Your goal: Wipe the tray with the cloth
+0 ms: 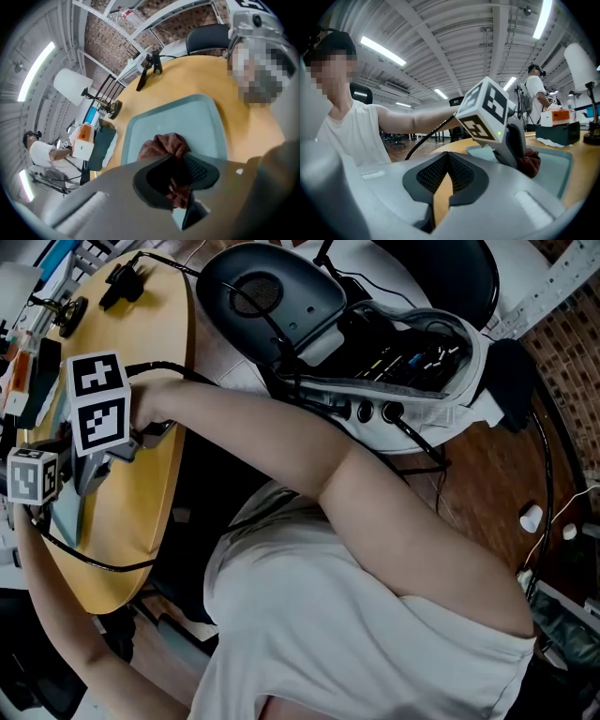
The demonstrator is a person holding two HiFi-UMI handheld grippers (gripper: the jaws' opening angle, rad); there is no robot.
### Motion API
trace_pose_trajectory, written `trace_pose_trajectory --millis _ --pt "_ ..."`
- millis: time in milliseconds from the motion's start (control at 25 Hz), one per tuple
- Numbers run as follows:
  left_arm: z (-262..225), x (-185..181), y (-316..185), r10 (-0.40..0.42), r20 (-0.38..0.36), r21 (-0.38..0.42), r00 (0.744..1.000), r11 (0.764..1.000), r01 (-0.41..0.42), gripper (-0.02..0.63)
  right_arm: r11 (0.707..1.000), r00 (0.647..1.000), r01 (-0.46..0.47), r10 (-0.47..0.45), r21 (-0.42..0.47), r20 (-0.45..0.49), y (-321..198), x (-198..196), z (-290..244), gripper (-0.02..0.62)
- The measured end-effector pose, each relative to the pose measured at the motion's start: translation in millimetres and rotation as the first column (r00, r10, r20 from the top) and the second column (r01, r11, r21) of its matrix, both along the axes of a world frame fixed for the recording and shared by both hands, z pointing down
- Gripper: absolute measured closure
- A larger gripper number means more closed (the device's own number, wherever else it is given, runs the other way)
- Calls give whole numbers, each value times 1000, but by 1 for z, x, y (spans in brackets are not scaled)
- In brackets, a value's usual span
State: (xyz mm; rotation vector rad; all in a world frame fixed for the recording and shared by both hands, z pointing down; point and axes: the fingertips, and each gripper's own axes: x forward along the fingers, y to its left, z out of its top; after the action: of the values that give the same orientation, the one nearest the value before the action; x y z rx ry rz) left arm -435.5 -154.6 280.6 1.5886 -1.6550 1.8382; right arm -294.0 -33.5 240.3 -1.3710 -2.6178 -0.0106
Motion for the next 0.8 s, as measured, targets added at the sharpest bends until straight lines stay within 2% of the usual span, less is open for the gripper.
trace_pose_trajectory --millis 120,200,280,400,560,680,800 --pt "5 33 9 36 -101 -29 994 999 -39 222 1000 1000 1 -1 1 -1 -1 1 3 594" --pt "7 42 18 54 -130 -53 990 997 -62 222 1000 1000 11 -11 0 4 2 0 3 594" --pt "6 43 22 70 -109 -63 992 995 -77 222 1000 1000 26 -26 2 12 5 -2 4 594" --pt "15 37 -1 124 -80 -18 989 992 -125 221 1000 999 31 -31 -1 17 1 1 12 594" --pt "26 1 -5 46 -46 -17 998 999 -47 221 1000 1000 8 -8 -14 12 -3 0 14 594" --pt "19 -25 -20 30 30 29 999 999 -31 221 1000 1000 3 -2 -17 15 -2 -1 11 594" --pt "12 -40 -45 56 151 68 987 995 -67 219 1000 1000 3 -3 -17 19 -2 0 11 594"
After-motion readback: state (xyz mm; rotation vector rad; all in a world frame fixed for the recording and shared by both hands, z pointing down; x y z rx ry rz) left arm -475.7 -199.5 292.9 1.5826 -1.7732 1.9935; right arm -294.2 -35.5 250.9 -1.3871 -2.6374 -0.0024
